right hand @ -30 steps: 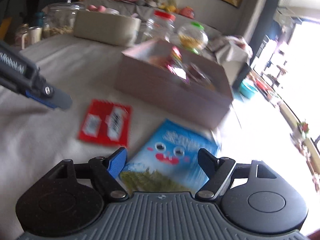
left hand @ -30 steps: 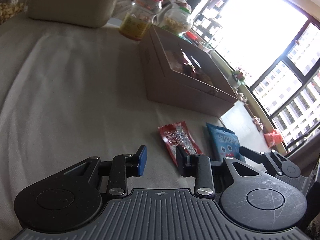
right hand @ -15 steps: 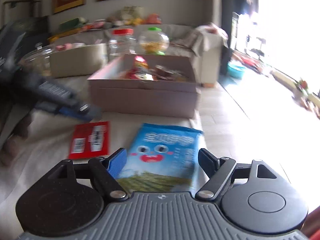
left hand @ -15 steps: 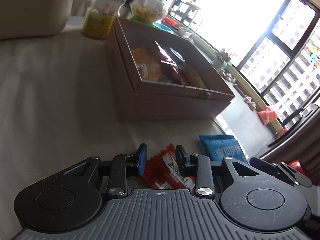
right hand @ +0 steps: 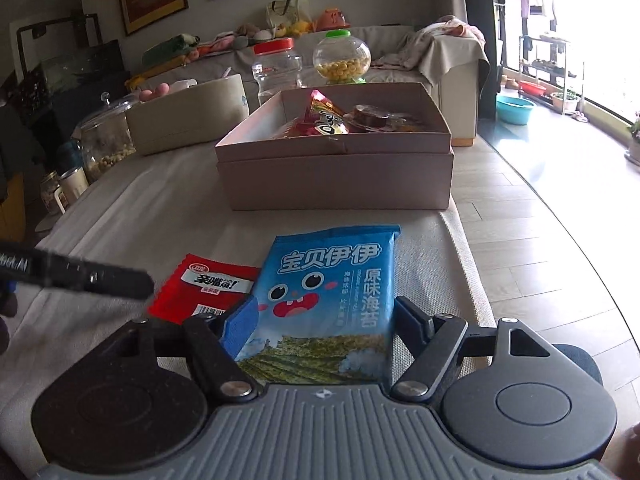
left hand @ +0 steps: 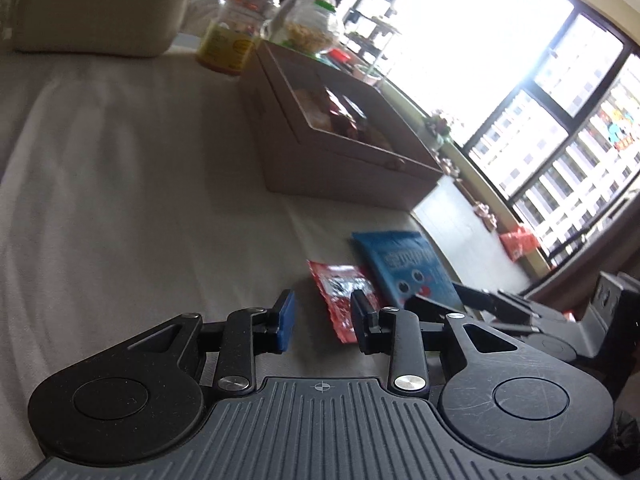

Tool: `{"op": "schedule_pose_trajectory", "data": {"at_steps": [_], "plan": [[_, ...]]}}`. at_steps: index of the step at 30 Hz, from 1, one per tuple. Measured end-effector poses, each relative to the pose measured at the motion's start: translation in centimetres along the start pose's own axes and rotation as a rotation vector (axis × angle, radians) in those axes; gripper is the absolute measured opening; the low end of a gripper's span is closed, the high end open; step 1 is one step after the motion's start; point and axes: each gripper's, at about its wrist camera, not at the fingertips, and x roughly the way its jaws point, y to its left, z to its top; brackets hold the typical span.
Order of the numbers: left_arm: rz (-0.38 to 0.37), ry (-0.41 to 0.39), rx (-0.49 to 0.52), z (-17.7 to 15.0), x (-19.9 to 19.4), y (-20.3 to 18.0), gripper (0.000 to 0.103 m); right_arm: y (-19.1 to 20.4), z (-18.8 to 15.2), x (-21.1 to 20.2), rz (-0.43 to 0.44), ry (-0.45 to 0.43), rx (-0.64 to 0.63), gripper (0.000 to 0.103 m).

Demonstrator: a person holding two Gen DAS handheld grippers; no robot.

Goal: Organize snacks
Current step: 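Grasp the blue seaweed packet with the right tool while the left tool grasps the red packet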

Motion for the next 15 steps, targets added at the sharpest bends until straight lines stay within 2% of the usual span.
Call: {"op": "schedule_pose_trajectory", "data": {"at_steps": [5, 10, 15], "plan": [[-0.040, 0.026, -0.100, 0.4, 2.0, 1.1, 0.034, -0.1, -0.2, -0.1, -0.005, -0.011, 0.010, 0.075], [-0.075, 0.028, -0.062, 0.2, 3.2, -0.3, 0.035, -0.2, -0.3, -0.1, -0.001, -0.015, 0.013, 0.076], [-0.117, 0.024, 0.006, 0.1, 2.7, -2.5, 0.036, -0.1, -0.5, -0.2, 0.000, -0.018, 0.018, 0.076]]}}
